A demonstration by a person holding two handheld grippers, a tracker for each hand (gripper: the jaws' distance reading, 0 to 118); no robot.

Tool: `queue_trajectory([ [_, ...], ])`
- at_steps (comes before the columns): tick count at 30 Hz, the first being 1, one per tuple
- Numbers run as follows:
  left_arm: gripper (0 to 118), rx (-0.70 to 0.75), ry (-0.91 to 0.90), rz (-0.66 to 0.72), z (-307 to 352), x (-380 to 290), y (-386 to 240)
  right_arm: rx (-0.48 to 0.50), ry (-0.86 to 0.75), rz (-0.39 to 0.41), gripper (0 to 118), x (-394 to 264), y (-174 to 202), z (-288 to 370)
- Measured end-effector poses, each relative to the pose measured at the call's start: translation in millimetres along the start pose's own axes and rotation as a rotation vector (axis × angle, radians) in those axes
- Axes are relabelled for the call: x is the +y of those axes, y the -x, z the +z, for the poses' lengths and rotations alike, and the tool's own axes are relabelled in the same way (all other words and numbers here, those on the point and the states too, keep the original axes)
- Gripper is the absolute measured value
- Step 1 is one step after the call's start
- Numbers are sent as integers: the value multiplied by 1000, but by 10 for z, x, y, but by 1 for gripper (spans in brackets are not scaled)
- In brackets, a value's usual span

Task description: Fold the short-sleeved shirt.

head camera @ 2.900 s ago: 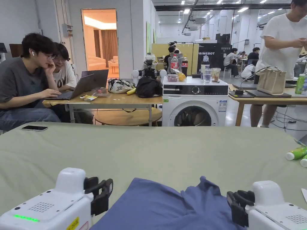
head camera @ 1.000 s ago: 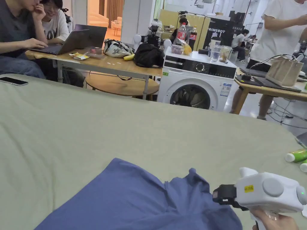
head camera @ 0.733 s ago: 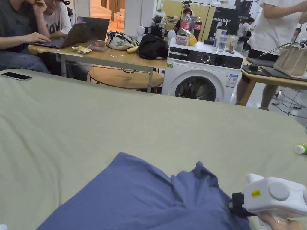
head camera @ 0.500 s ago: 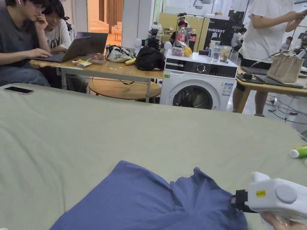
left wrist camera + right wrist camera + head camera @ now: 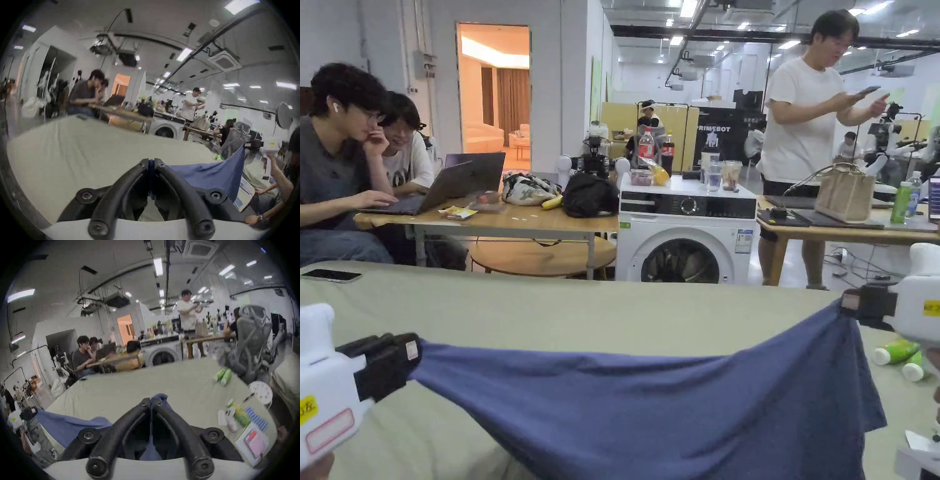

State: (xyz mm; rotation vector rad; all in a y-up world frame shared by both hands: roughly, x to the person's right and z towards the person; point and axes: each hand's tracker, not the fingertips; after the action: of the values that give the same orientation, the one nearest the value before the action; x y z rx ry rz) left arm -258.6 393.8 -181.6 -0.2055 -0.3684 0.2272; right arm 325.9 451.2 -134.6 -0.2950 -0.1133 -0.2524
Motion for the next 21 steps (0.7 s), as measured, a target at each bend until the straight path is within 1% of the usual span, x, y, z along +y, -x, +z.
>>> queue_trajectory([
  [3,0,1,-55,-65,-229,486,-50,-55,-60,31,0,378,65,118],
  [6,0,1,-83,-97,-482,902,-57,-100,-113,46,0,738,137,112],
  [7,0,14,-84,-102,-587,1042,-64,-101,-138,40,0,869,173,98],
  [9,0,19,-159,-109,-718,1209,-45,-96,-167,30,0,1061,216,34],
  [10,0,43,-149,-114,-810,1316,-51,-95,-182,37,0,1156,265,2],
  [11,0,42,-150,-102,-890,1429,-28,-98,-198,52,0,1271,332,-38],
  [13,0,51,-166,-103,-1023,1628,8,-146,-220,108,0,1455,447,-158],
  [14,0,77,-172,-109,-1105,1743,-3,-162,-224,126,0,1565,511,-229],
  [21,0,134,-173,-118,-1496,2372,54,-167,-277,127,0,2160,822,-634],
])
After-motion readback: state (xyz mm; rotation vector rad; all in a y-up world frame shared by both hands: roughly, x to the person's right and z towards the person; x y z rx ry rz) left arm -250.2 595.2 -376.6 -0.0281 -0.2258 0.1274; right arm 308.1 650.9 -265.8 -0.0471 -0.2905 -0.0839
